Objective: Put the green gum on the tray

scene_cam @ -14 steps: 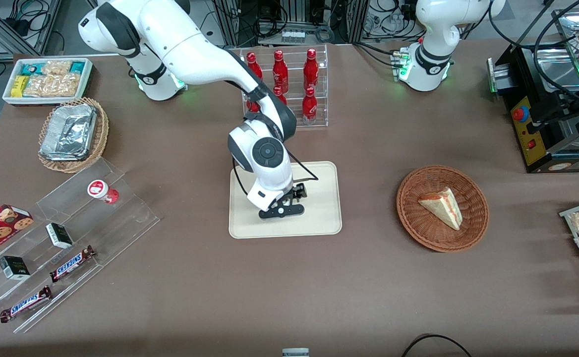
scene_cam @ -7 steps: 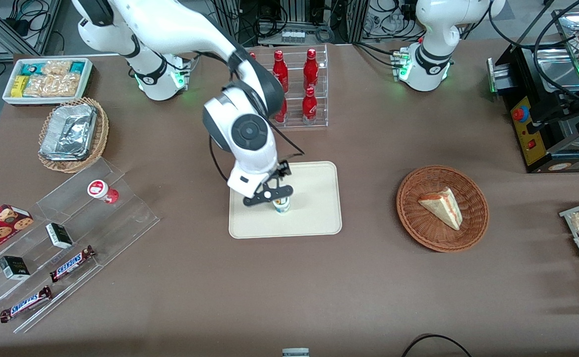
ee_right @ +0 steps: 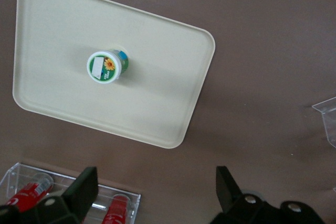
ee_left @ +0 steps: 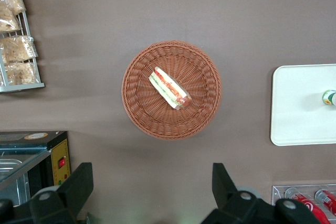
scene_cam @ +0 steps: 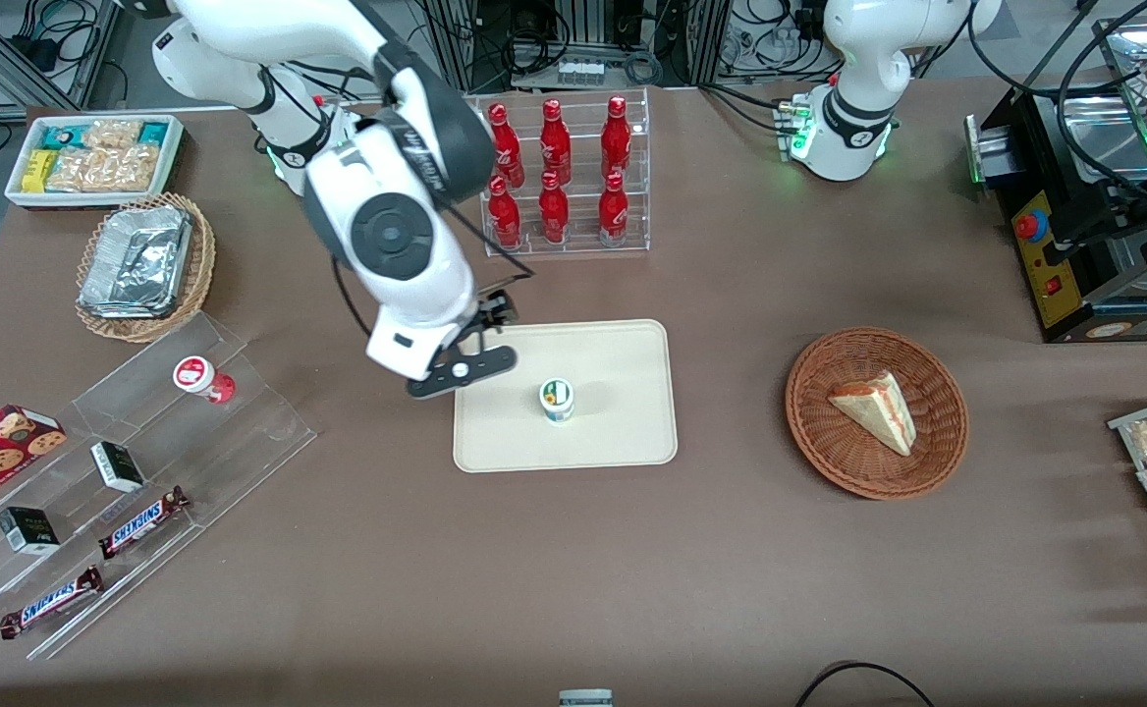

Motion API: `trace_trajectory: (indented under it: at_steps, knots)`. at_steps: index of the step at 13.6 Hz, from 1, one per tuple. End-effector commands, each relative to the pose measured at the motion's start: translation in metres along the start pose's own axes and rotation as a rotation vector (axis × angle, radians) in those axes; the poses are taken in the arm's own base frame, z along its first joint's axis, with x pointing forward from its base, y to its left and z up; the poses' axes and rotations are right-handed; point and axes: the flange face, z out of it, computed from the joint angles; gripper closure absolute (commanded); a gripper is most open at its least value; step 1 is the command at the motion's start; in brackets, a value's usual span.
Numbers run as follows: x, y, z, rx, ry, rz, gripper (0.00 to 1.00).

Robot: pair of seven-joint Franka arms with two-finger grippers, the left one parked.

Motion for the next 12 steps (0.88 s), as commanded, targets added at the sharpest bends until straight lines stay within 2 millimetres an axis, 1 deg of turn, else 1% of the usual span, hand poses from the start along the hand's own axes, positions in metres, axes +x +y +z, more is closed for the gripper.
trace_trajectory:
  at_steps: [1,3,6,8,10,12]
  knots:
    - [-0.01,0.035,-0.022,0.024,-0.021,-0.017,0.0]
    - [-0.018,0.066,-0.031,0.037,-0.023,-0.022,0.0]
    - [-0.029,0.119,-0.043,0.06,-0.014,0.043,0.0]
    - [-0.035,0.158,-0.054,0.074,0.003,0.1,0.0]
    - [-0.041,0.201,-0.059,0.088,0.016,0.126,0.0]
    - [-0.055,0.238,-0.063,0.101,0.02,0.174,0.0]
